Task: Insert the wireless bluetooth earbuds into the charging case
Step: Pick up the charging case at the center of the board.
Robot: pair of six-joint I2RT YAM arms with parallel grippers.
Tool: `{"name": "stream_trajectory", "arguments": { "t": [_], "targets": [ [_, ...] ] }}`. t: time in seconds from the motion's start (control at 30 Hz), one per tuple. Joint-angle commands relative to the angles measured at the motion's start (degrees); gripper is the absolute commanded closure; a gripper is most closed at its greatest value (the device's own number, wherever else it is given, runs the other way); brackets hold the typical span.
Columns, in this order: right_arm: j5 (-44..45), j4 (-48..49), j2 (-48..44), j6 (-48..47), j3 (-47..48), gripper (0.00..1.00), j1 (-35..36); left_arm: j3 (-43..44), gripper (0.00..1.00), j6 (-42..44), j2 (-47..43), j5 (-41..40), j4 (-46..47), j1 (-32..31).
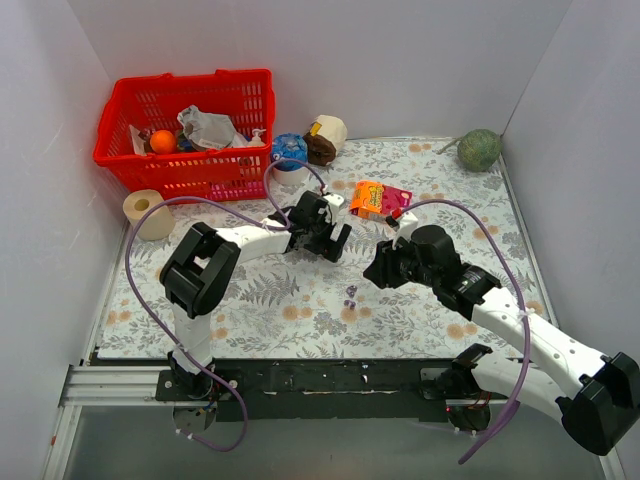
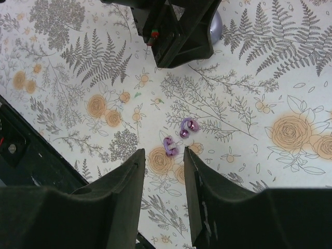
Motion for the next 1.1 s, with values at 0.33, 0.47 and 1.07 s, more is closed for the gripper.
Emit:
{"name": "stream_trajectory", "arguments": {
  "t": [0.33, 0.47, 1.07],
  "targets": [
    [-0.47, 2.77, -0.34, 0.4, -1.54, 0.57, 0.26, 1.45, 0.03, -1.91, 1.67, -6.46, -1.88, -1.7],
    [-0.38, 2.6, -0.51, 0.4, -1.54, 0.57, 0.26, 2.15, 0.09, -1.2, 2.46, -9.53, -3.2, -2.49],
    [1.82, -0.04, -4.38, 1.1, -1.81, 0.58, 0.26, -1.79, 0.71, -0.76, -1.3, -12.79, 0.02, -4.34]
  ]
}}
